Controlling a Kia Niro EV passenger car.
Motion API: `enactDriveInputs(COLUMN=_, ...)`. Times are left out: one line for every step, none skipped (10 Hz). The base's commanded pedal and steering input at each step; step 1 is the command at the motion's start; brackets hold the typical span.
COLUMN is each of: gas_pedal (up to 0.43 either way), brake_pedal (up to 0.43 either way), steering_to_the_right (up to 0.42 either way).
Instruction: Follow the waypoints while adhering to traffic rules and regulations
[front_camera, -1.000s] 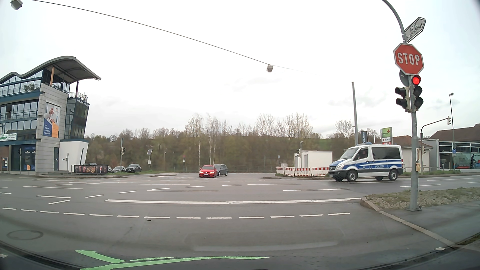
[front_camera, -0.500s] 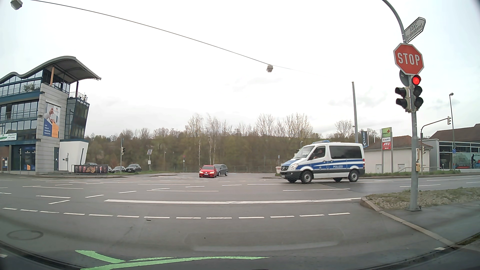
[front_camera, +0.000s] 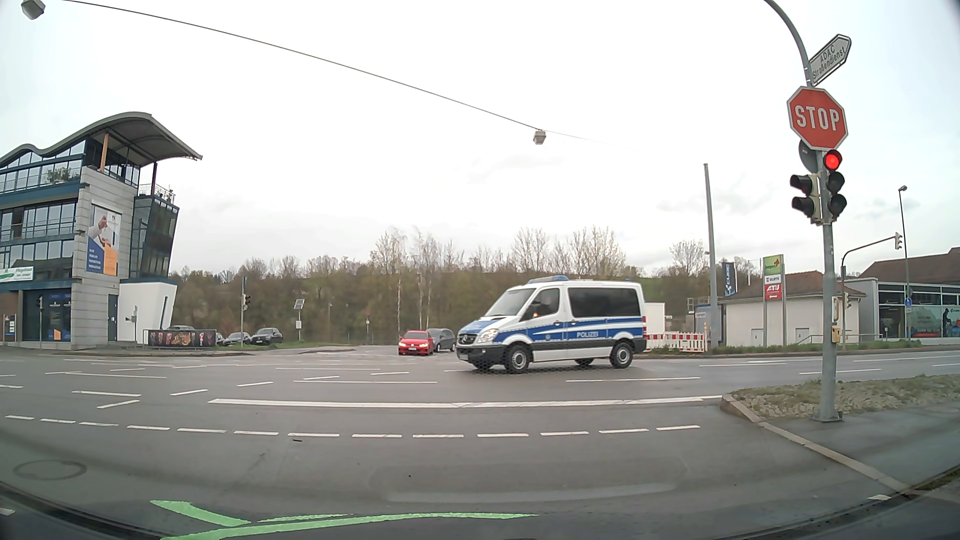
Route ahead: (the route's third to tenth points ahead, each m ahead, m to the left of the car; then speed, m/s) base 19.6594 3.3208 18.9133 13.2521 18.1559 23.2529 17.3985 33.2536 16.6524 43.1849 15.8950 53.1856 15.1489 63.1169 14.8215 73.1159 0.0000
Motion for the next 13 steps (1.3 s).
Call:
enactDriveInputs(gas_pedal=0.0, brake_pedal=0.402, steering_to_the_right=-0.073)
enactDriveInputs(gas_pedal=0.0, brake_pedal=0.409, steering_to_the_right=-0.073)
enactDriveInputs(gas_pedal=0.0, brake_pedal=0.409, steering_to_the_right=-0.073)
enactDriveInputs(gas_pedal=0.0, brake_pedal=0.409, steering_to_the_right=-0.073)
enactDriveInputs(gas_pedal=0.0, brake_pedal=0.409, steering_to_the_right=-0.073)
enactDriveInputs(gas_pedal=0.0, brake_pedal=0.409, steering_to_the_right=-0.073)
enactDriveInputs(gas_pedal=0.0, brake_pedal=0.409, steering_to_the_right=-0.073)
enactDriveInputs(gas_pedal=0.0, brake_pedal=0.402, steering_to_the_right=-0.073)
enactDriveInputs(gas_pedal=0.0, brake_pedal=0.409, steering_to_the_right=-0.073)
enactDriveInputs(gas_pedal=0.0, brake_pedal=0.409, steering_to_the_right=-0.073)
enactDriveInputs(gas_pedal=0.0, brake_pedal=0.409, steering_to_the_right=-0.073)
enactDriveInputs(gas_pedal=0.0, brake_pedal=0.409, steering_to_the_right=-0.073)
enactDriveInputs(gas_pedal=0.0, brake_pedal=0.409, steering_to_the_right=-0.073)
